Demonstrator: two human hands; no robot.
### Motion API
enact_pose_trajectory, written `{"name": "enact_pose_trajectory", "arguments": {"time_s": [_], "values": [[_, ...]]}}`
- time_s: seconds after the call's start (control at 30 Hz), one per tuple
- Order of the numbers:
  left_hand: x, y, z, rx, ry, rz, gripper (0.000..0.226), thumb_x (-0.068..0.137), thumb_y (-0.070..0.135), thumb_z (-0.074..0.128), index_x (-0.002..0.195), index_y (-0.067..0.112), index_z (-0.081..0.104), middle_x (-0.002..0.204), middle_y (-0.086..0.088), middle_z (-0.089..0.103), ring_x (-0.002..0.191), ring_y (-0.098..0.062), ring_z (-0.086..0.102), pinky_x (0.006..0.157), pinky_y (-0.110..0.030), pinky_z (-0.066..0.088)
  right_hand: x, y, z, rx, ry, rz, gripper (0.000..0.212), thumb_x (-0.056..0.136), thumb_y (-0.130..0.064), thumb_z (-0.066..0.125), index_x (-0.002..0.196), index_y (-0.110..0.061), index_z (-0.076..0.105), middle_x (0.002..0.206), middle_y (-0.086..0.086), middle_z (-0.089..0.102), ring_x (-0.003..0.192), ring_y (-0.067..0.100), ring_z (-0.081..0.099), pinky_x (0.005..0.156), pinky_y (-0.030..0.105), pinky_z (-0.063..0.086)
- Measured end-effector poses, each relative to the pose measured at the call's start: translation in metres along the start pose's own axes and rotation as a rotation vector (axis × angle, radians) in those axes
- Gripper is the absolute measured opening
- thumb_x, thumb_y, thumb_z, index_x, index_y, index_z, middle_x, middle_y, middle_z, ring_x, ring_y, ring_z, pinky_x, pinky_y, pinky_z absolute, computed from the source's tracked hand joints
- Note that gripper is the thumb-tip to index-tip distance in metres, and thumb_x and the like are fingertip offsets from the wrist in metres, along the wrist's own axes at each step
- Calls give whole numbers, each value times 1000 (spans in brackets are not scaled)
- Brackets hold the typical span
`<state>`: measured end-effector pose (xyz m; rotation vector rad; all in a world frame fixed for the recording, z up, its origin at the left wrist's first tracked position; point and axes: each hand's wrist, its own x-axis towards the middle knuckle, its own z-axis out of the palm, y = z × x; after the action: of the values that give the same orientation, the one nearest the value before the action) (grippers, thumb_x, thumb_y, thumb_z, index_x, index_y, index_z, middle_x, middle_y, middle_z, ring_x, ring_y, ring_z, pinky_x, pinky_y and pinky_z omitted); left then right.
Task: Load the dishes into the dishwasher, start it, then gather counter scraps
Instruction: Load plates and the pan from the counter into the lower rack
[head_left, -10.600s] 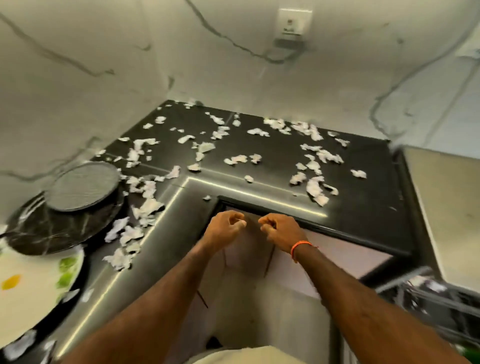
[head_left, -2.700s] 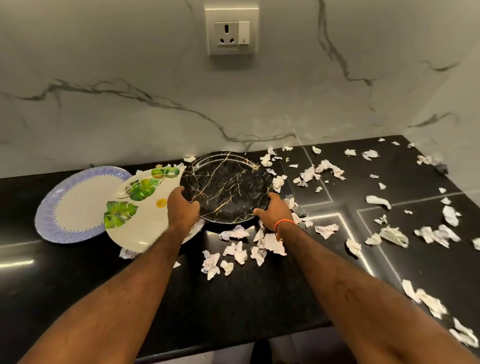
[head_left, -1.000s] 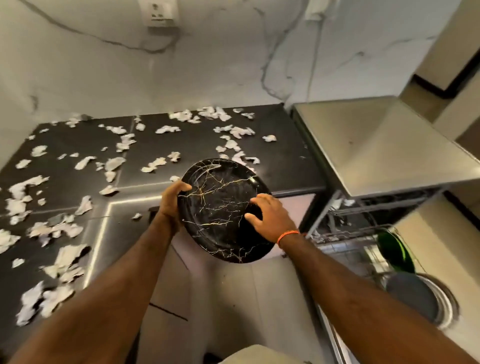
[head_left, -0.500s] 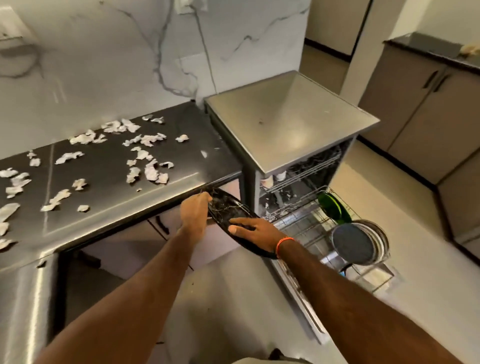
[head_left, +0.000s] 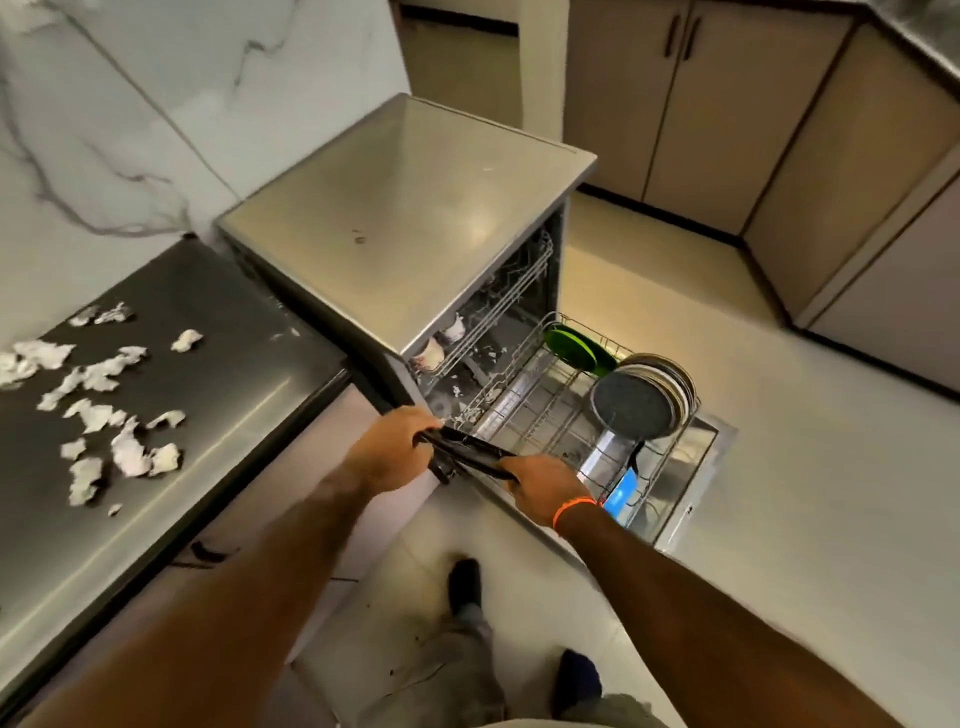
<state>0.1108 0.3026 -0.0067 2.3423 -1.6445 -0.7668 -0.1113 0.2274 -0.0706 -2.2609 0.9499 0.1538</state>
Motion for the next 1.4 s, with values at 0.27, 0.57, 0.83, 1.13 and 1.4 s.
{"name": "enact_pose_trajectory", "arguments": {"time_s": [0.27, 0.57, 0.83, 1.13, 1.4], "values": [[118, -47, 40, 209, -322, 352, 36, 95, 39, 60, 124, 19, 69, 126, 0, 66, 121, -16, 54, 110, -37, 41, 57, 37, 36, 133, 22, 176, 38, 99, -22, 53, 136, -26, 59, 121, 9, 70, 111, 30, 63, 95, 41, 51], [254, -128, 144, -18, -185, 382, 13, 85, 19, 79, 96, 13, 75, 94, 0, 69, 89, -15, 60, 77, -23, 42, 188, 99, 97, 231, 36, 354, 35, 102, -21, 49, 136, -20, 58, 125, 11, 67, 111, 32, 62, 92, 36, 48], [281, -165, 192, -63, -144, 354, 17, 81, 9, 81, 98, 11, 76, 100, -4, 69, 103, -20, 60, 90, -35, 52, 224, 123, 135, 249, 15, 391, 38, 103, -20, 49, 139, -28, 57, 124, 6, 68, 112, 26, 62, 93, 28, 47], [300, -158, 218, -15, -104, 289, 41, 94, 7, 67, 135, 13, 63, 149, -13, 52, 146, -34, 36, 116, -45, 37, 247, 142, 154, 225, 156, 505, 32, 100, -23, 52, 130, -32, 58, 114, 2, 71, 96, 21, 68, 83, 35, 58], [291, -151, 221, 195, -211, 156, 56, 107, 25, 43, 159, 19, 25, 168, -12, 15, 156, -31, 7, 123, -48, 27, 261, 146, 150, 100, 10, 556, 25, 101, -21, 45, 125, -20, 49, 112, 8, 69, 99, 28, 65, 88, 41, 50]]}}
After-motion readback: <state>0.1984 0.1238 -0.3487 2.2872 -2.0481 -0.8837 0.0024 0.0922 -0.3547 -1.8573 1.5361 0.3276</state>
